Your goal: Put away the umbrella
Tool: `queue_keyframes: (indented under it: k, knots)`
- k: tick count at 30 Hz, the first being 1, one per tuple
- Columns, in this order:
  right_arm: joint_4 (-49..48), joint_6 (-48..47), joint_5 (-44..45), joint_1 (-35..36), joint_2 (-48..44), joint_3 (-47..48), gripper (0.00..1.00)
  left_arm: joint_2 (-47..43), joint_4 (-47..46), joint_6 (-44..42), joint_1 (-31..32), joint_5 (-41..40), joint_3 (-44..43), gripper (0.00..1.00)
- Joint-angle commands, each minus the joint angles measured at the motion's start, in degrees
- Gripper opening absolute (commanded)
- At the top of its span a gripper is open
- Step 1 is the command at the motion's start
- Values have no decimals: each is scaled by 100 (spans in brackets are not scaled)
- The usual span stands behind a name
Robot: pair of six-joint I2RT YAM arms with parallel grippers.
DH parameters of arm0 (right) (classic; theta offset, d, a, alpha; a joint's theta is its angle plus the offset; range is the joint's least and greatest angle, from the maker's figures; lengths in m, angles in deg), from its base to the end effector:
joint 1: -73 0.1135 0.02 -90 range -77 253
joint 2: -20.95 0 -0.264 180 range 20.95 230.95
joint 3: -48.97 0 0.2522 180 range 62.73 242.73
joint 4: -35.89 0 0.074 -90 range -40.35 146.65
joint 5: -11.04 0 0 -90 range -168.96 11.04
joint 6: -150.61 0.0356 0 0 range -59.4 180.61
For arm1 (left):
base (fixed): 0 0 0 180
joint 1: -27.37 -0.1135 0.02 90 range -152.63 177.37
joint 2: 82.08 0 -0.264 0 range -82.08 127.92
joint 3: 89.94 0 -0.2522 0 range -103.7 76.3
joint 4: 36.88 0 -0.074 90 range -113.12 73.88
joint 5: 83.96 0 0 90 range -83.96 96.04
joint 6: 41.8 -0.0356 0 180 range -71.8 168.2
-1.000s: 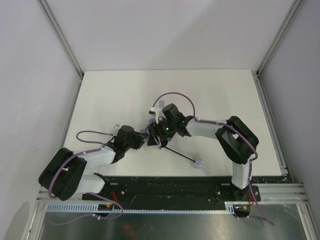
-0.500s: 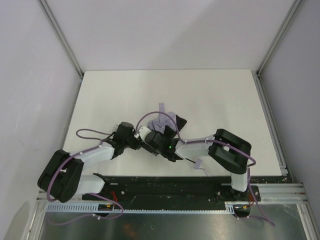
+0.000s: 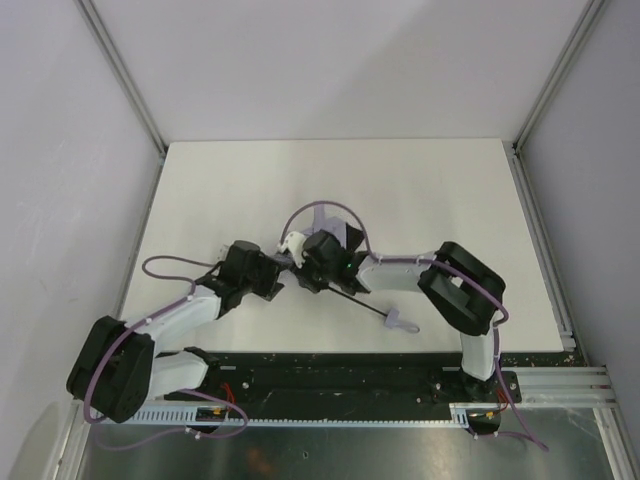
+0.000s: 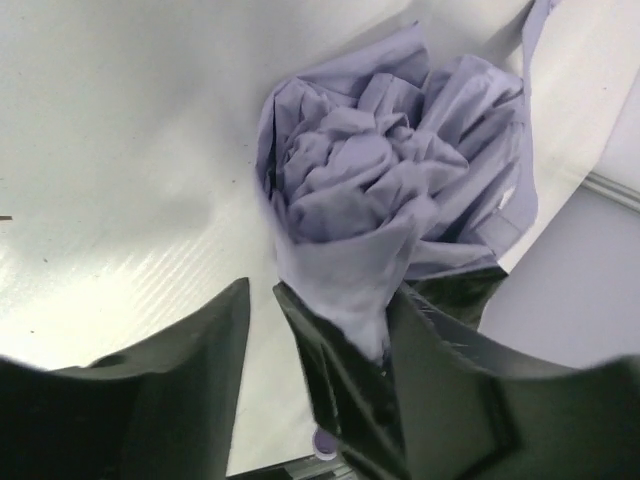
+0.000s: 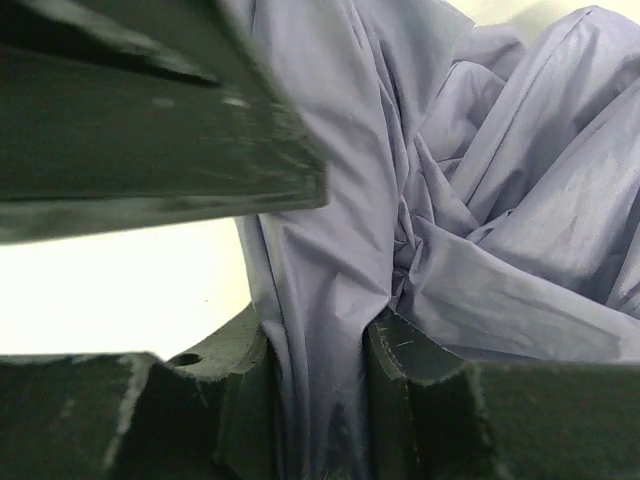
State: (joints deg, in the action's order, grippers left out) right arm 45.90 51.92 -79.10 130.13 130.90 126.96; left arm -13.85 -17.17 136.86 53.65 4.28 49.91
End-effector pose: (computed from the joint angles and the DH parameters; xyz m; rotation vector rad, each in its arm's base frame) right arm 0.2200 0.3407 0.1549 -1.2740 1.9661 0.4308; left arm 0.1962 -0.0956 0.1588 -1.3595 2.2159 -0.8245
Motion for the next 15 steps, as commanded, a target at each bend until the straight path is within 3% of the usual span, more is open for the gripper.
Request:
queue_keyframes:
  k: [1, 6, 11, 15]
  knots:
    - [1060, 856, -1745, -673, 507, 142, 0, -320, 411, -763, -263, 9, -283, 69]
    - [1311, 1230, -2532, -1092, 771, 217, 0, -913, 399, -1806, -858, 361, -366, 96]
    - [1624, 1529, -2998, -1293, 1177, 557, 0, -1590, 398, -1998, -1089, 467, -147, 99]
    - [1766, 1679, -3216, -1412, 1536, 767, 0, -1406, 191, -1698, -1092, 912, 29, 99]
